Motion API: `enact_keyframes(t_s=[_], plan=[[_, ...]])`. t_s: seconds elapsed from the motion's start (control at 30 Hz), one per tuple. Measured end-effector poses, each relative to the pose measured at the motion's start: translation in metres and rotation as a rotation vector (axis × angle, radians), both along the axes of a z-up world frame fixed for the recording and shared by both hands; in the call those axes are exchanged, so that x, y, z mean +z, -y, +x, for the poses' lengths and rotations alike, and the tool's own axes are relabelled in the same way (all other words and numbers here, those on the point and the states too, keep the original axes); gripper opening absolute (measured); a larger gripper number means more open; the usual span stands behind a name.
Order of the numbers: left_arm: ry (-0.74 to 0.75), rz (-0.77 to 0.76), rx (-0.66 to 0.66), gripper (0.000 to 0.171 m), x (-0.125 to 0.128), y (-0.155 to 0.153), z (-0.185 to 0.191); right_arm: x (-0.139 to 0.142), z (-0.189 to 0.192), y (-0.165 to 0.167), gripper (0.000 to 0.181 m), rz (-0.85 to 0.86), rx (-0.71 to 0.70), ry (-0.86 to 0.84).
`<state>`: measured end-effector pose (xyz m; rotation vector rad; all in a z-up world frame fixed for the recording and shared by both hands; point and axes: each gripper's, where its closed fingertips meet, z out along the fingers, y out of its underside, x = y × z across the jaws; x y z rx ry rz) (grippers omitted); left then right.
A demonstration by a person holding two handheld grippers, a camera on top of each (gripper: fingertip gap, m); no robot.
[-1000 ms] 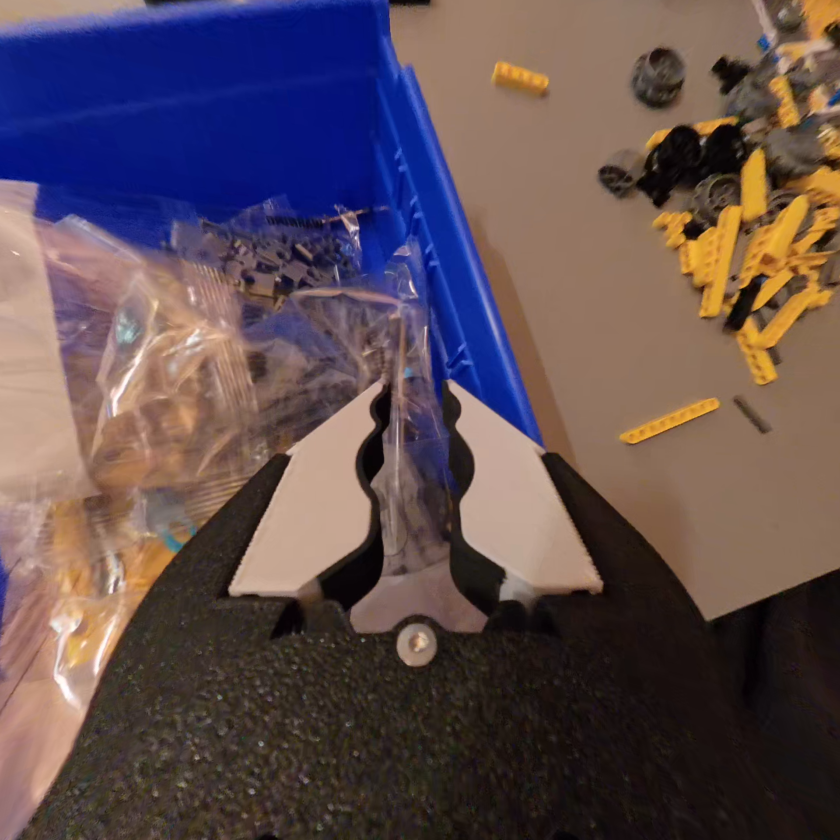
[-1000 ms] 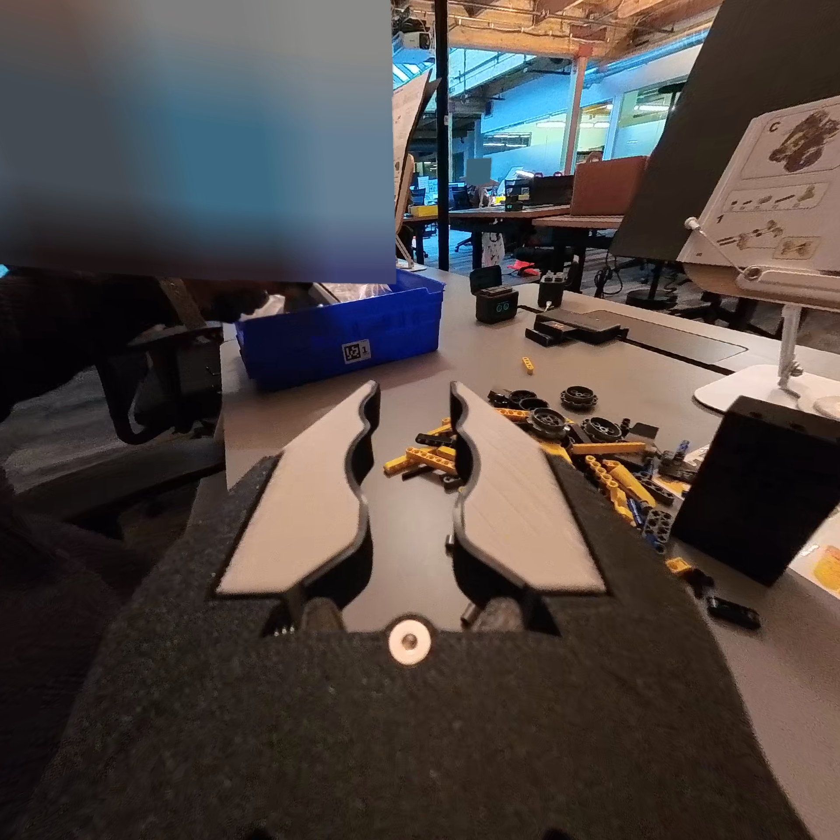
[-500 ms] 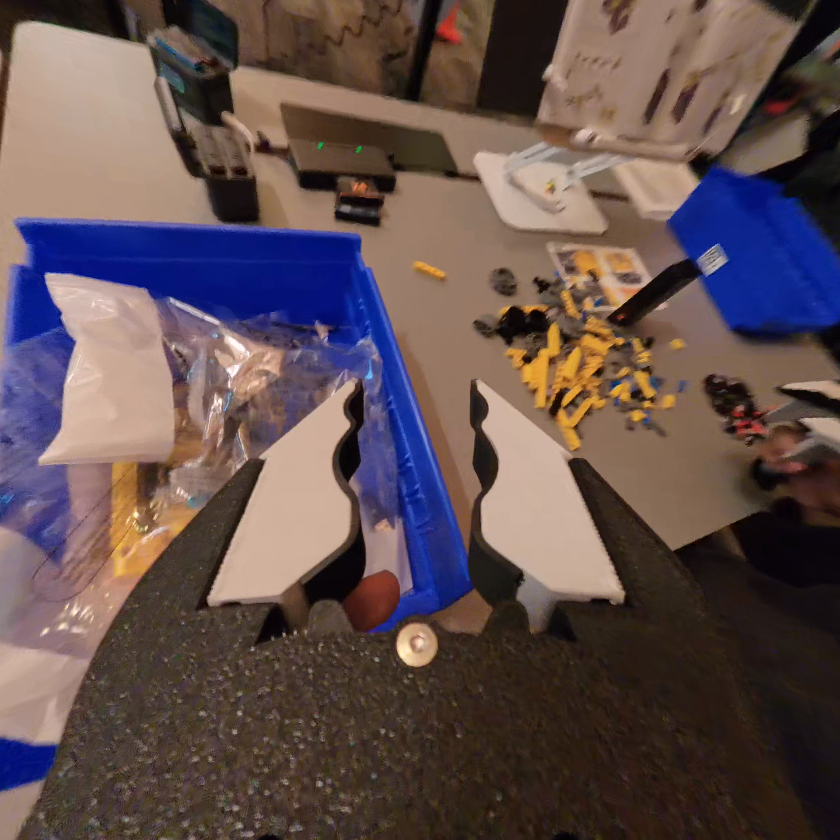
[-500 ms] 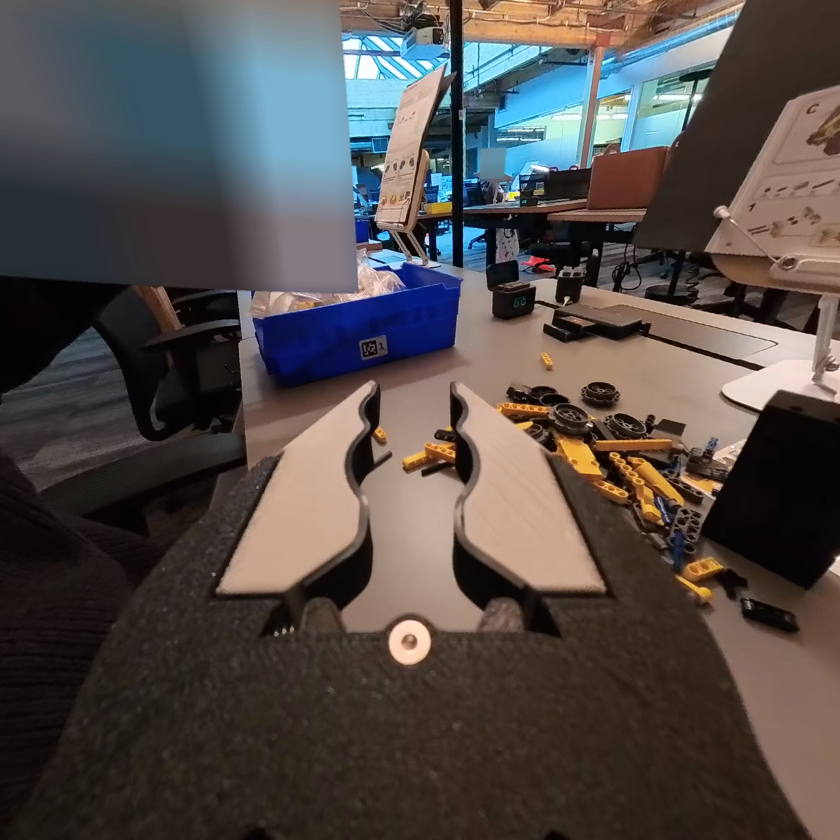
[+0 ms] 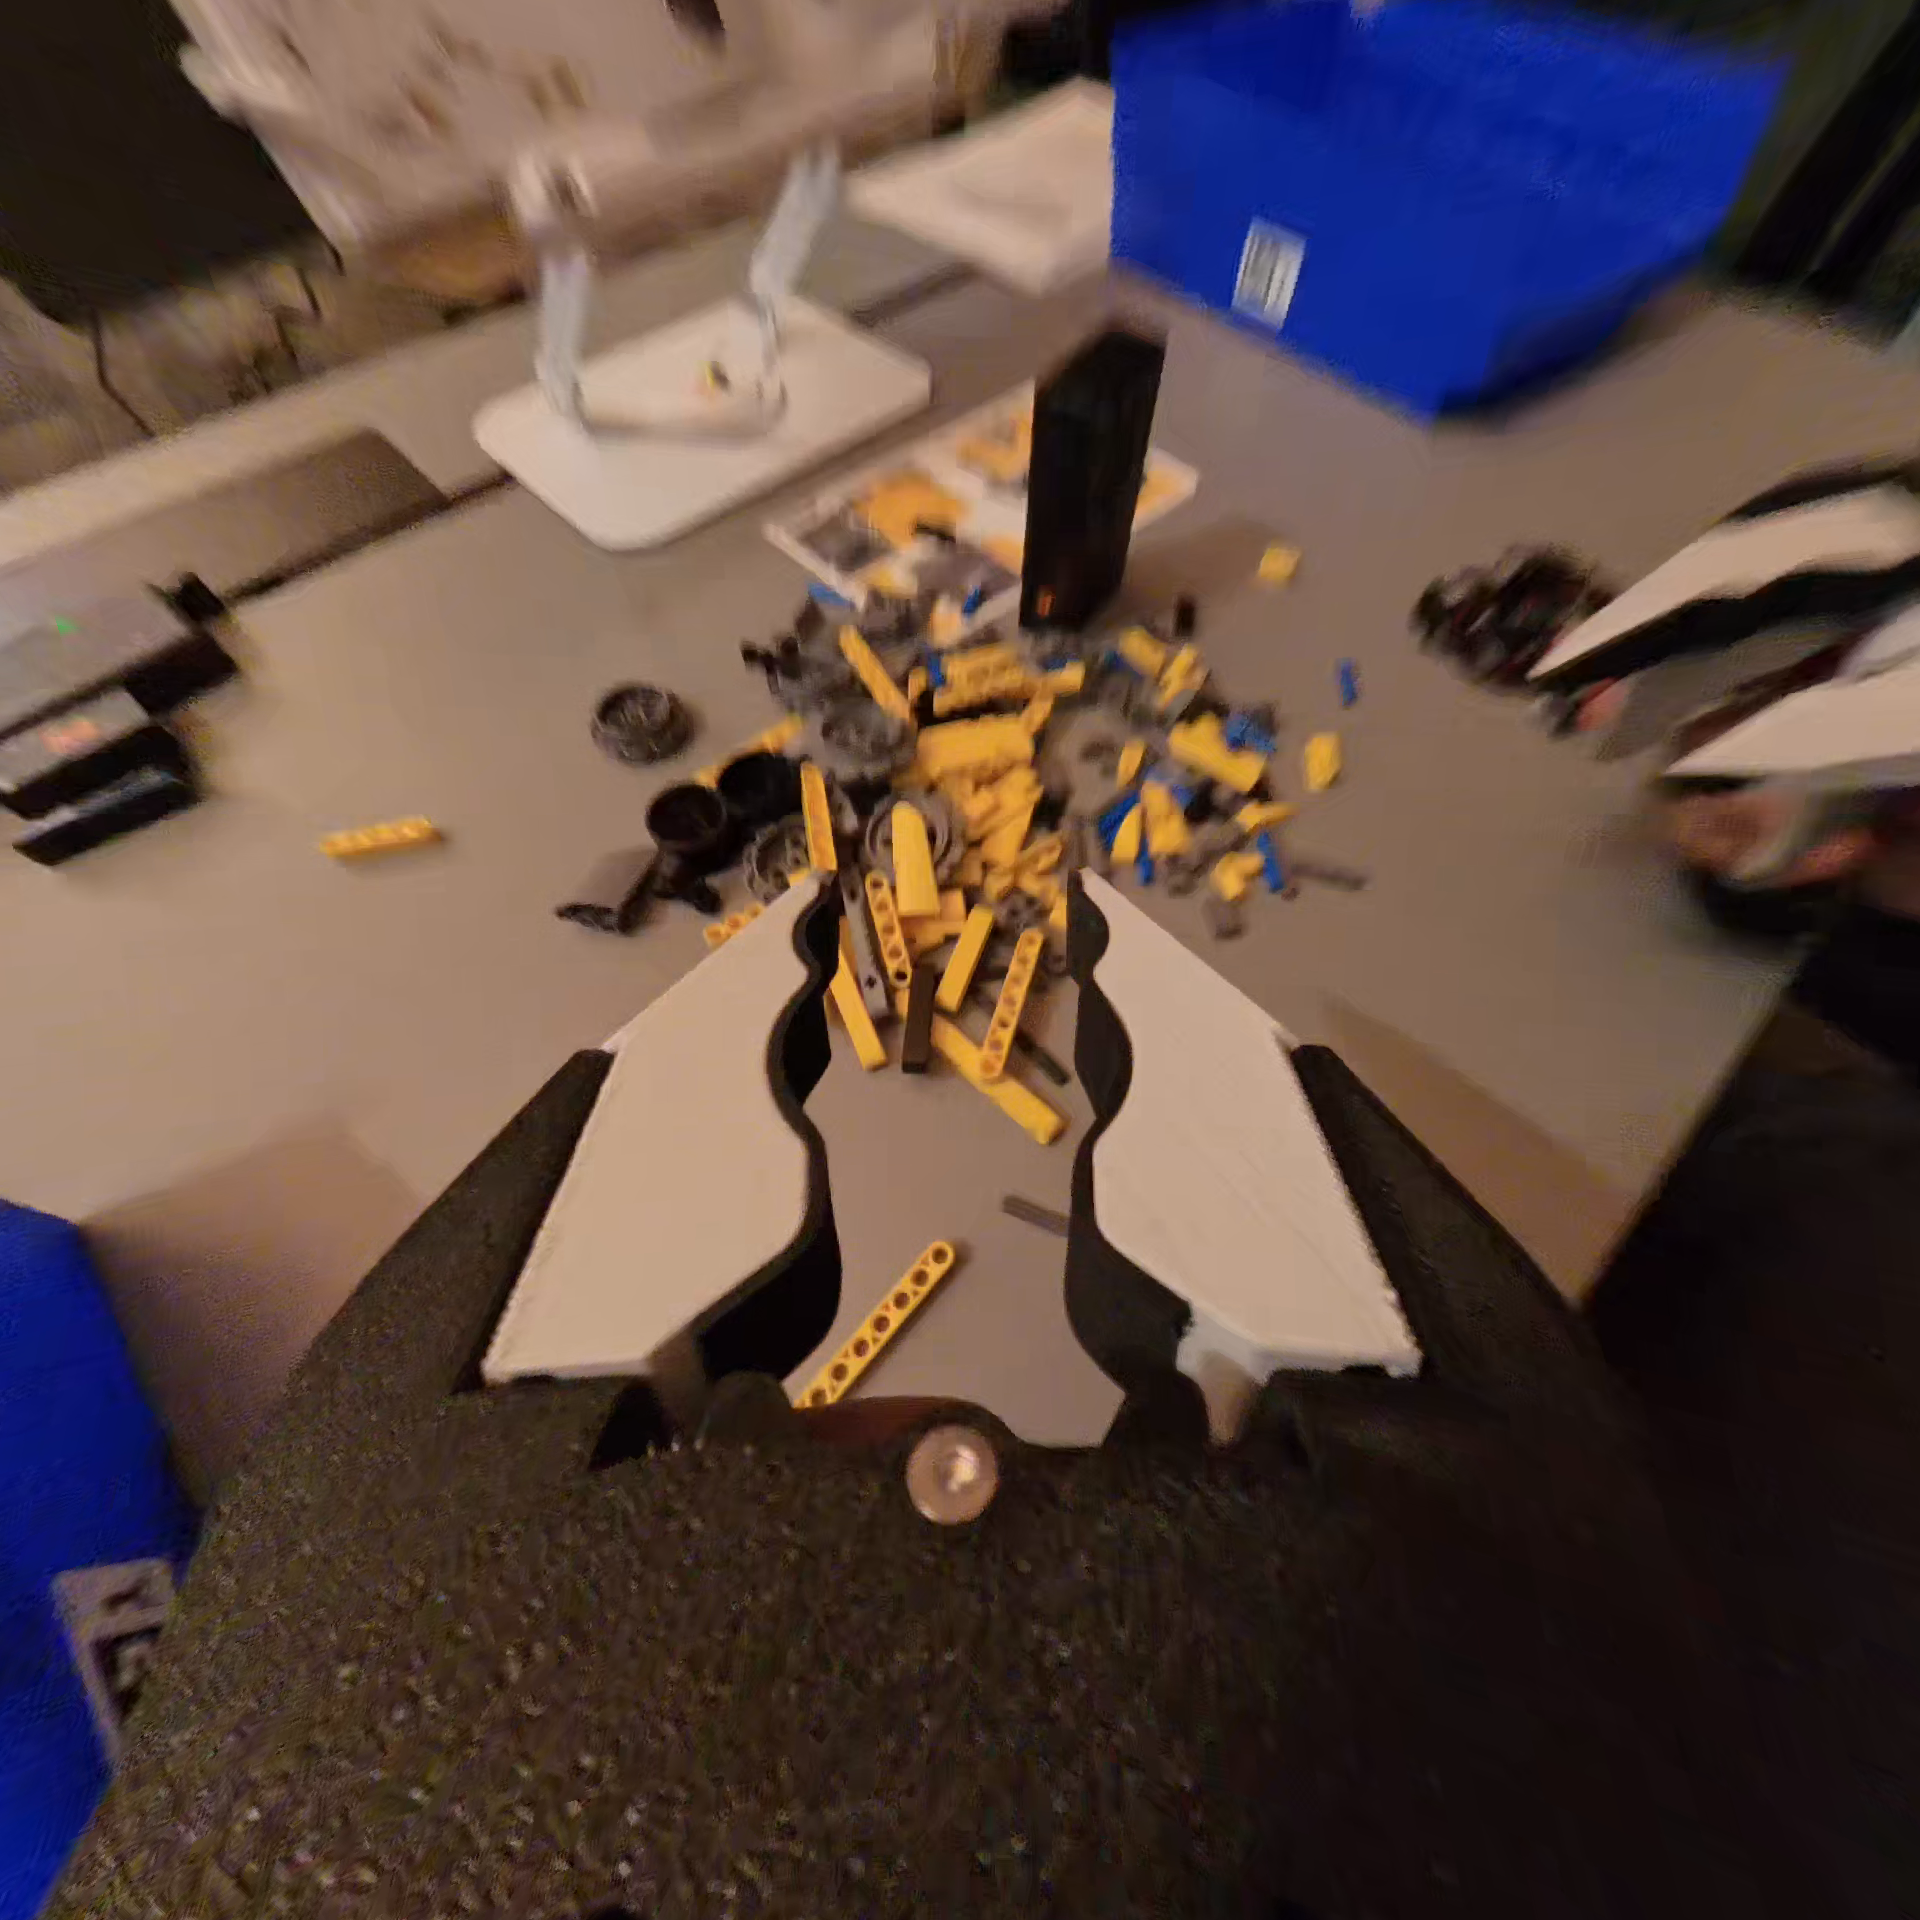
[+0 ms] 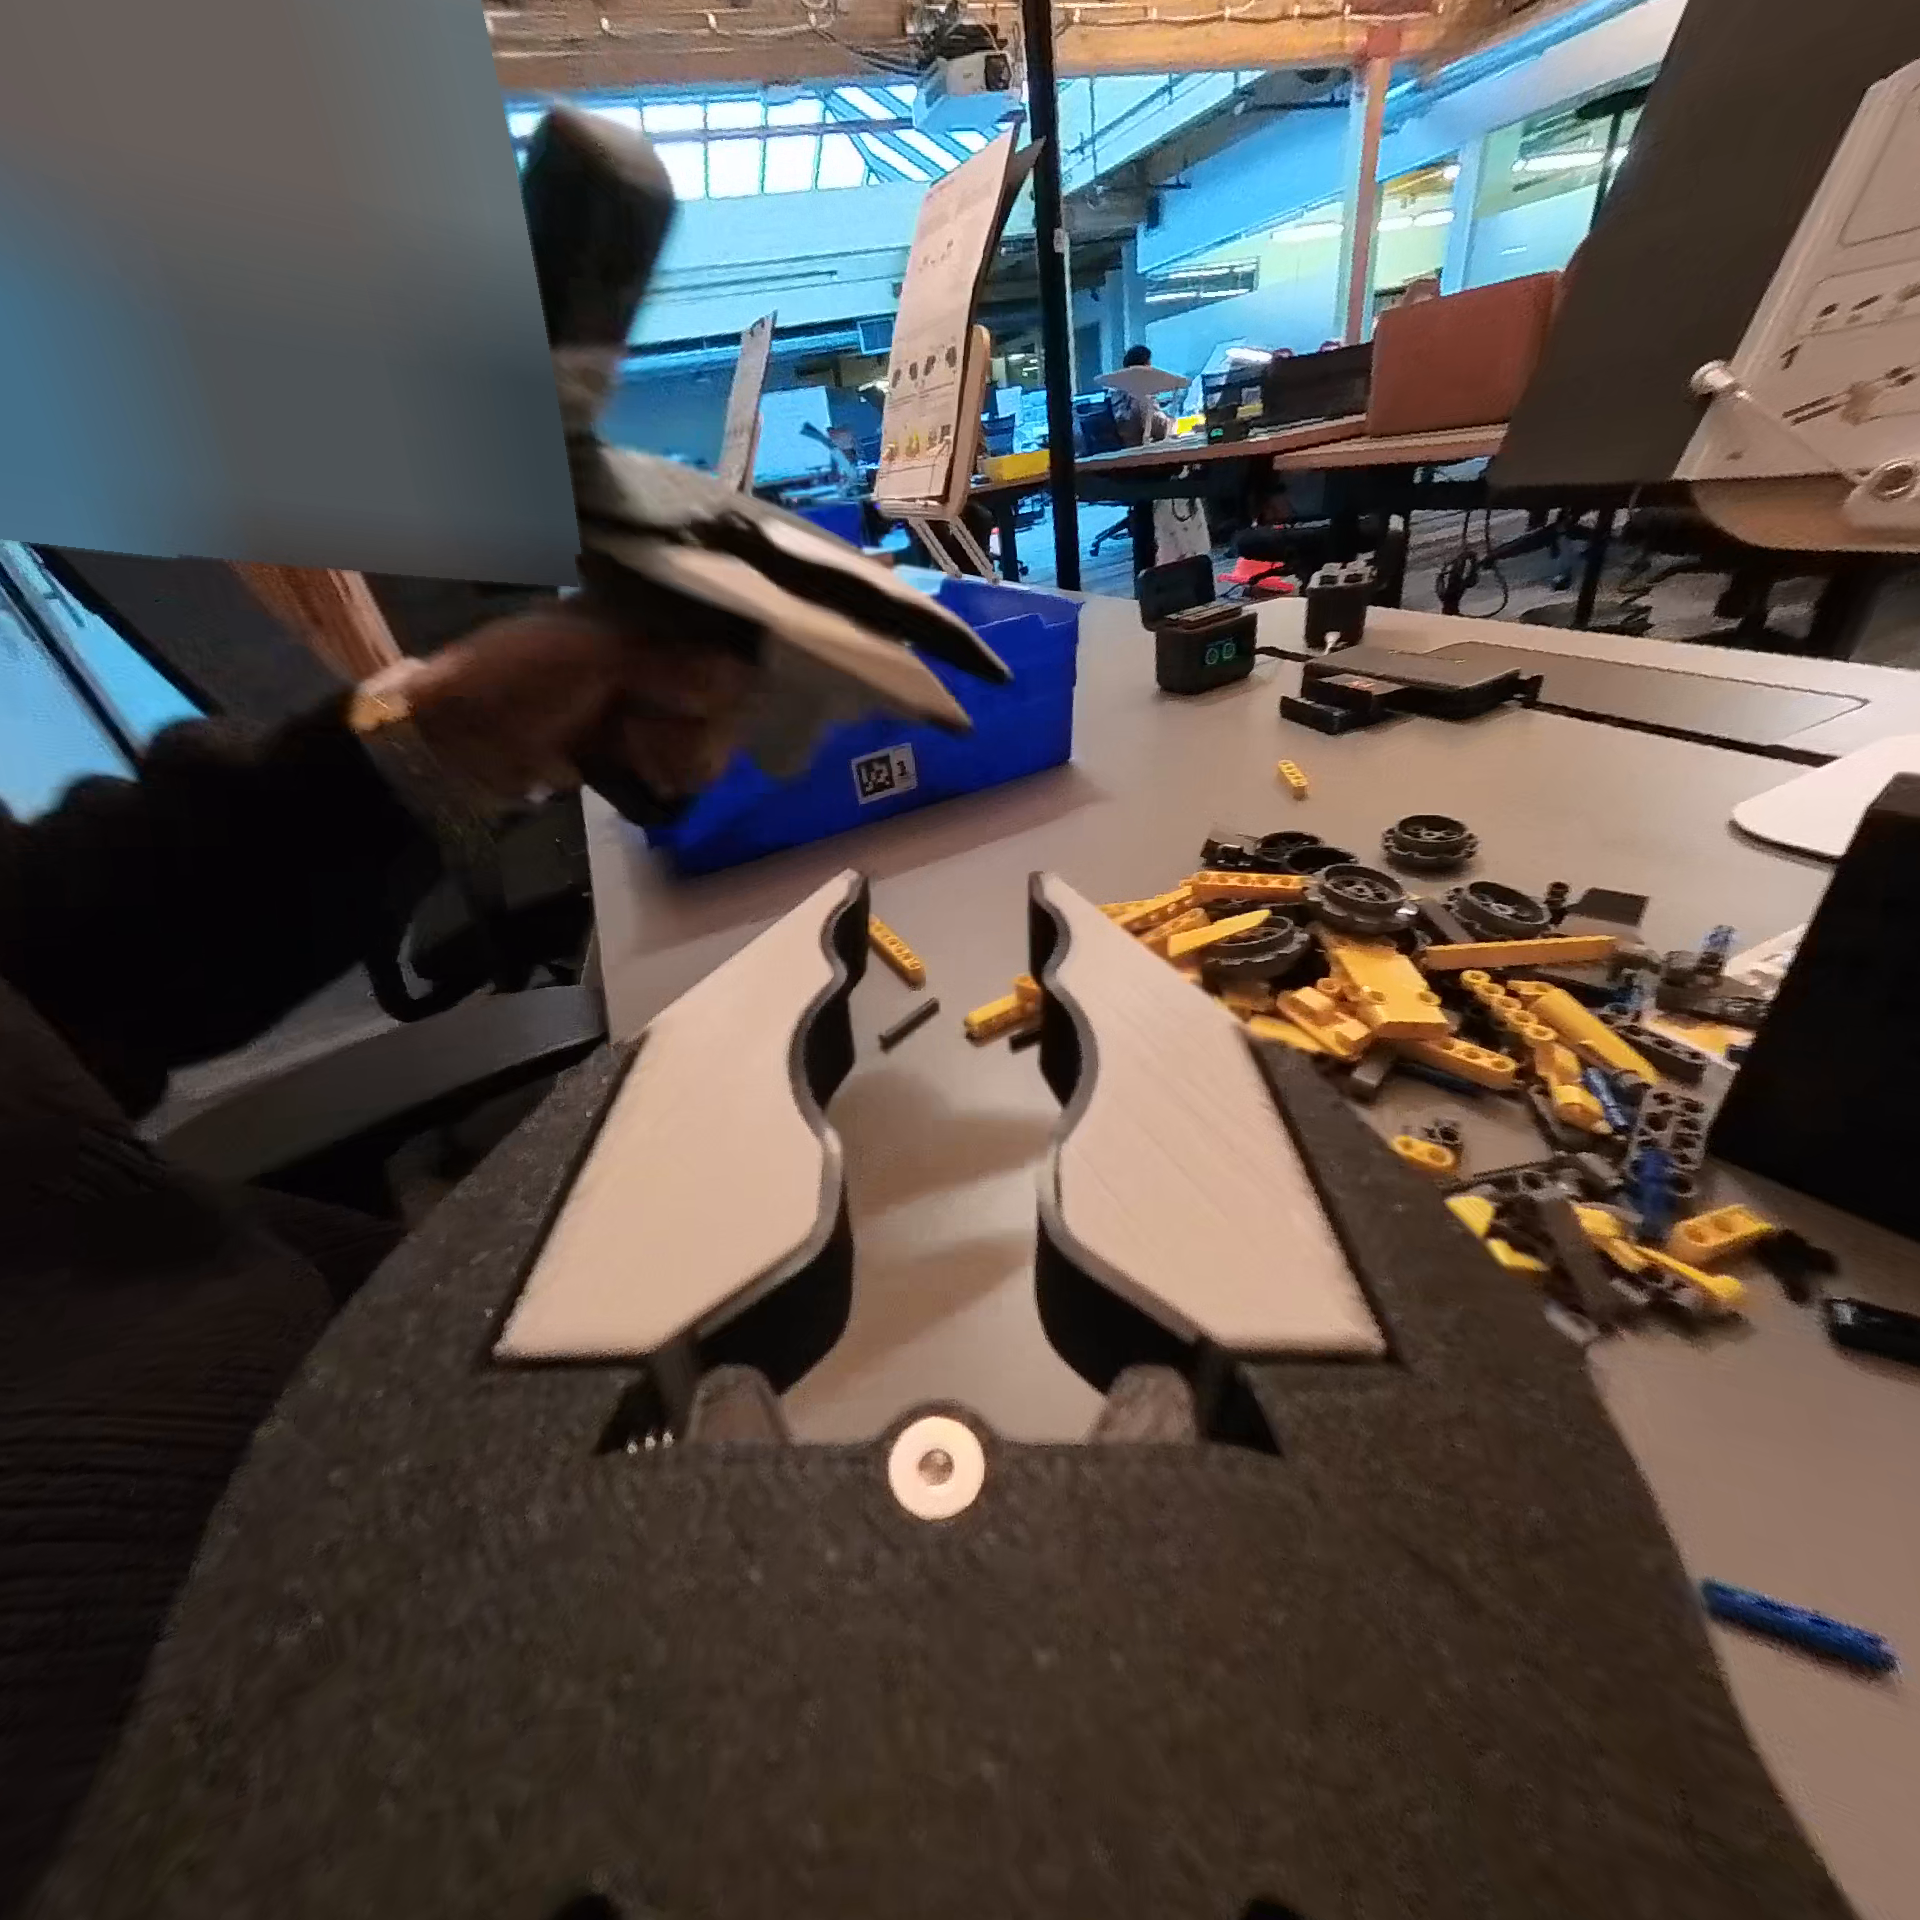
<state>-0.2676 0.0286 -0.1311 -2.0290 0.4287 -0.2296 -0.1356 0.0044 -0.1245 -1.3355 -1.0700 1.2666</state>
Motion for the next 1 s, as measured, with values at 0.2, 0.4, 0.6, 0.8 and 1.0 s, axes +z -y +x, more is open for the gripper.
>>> enact_keyframes(t_s=[0.2, 0.4, 0.6, 0.8, 1.0], plan=[[-0.213, 0.086, 0.303, 0.013, -0.052, -0.075, -0.074, -0.016, 0.0, -0.006, 0.028, 0.038, -0.051, 0.054], [0.178, -0.273, 0.101, 0.015, -0.099, -0.091, -0.051, -0.012, -0.031, -0.042, 0.028, 0.067, -0.029, 0.059], [0.003, -0.266, 0.109, 0.019, -0.113, -0.085, -0.053, -0.023, -0.048, -0.053, 0.028, 0.027, 0.011, 0.083], [0.045, -0.286, 0.061, 0.023, -0.117, -0.085, -0.047, -0.032, -0.046, -0.06, 0.026, 0.123, -0.057, 0.146], [0.038, -0.288, 0.027, 0.019, -0.117, -0.083, -0.043, -0.031, -0.045, -0.062, 0.024, 0.124, -0.069, 0.142]])
